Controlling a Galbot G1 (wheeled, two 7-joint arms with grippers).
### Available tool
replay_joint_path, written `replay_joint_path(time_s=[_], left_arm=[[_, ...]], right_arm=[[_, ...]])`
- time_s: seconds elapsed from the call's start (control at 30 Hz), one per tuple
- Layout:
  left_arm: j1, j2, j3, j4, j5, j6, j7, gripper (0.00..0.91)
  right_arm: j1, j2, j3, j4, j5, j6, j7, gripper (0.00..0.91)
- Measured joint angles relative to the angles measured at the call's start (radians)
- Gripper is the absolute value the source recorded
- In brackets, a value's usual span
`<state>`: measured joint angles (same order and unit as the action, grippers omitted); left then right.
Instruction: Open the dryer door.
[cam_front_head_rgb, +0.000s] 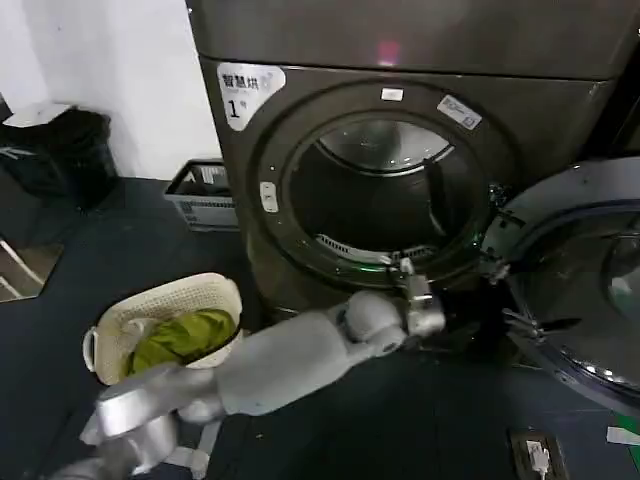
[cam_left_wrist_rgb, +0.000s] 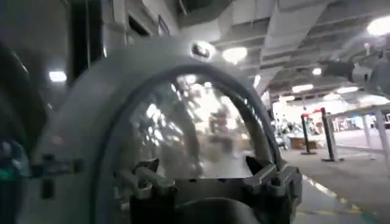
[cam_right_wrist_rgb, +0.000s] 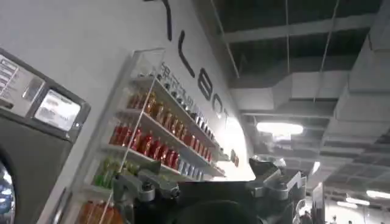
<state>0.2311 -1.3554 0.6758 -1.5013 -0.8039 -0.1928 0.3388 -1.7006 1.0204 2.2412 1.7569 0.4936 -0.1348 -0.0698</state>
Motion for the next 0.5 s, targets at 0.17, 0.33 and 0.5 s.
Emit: replay_joint_path(time_s=[0.17,0.33,0.5], left_arm=[[0.018,0.105,0.0,-0.07,-0.046,-0.093,-0.027,0.907],[0.039,0.211,-0.013,-0.136,-0.003,-0.118,-0.054,0.907],[0.066,0.324,-0.034,-0.197,0.019,-0.085,-0.079,0.907]], right_arm=[[-0.002,-0.006,0.013,0.009,-0.001,0.002,-0.002,0.907],[0.001,-0.011,0.013,0.015,-0.005,0.003,-0.01,0.907],[0.01,-0.017,0.013,0.017,-0.034,0.002,-0.01,0.907]])
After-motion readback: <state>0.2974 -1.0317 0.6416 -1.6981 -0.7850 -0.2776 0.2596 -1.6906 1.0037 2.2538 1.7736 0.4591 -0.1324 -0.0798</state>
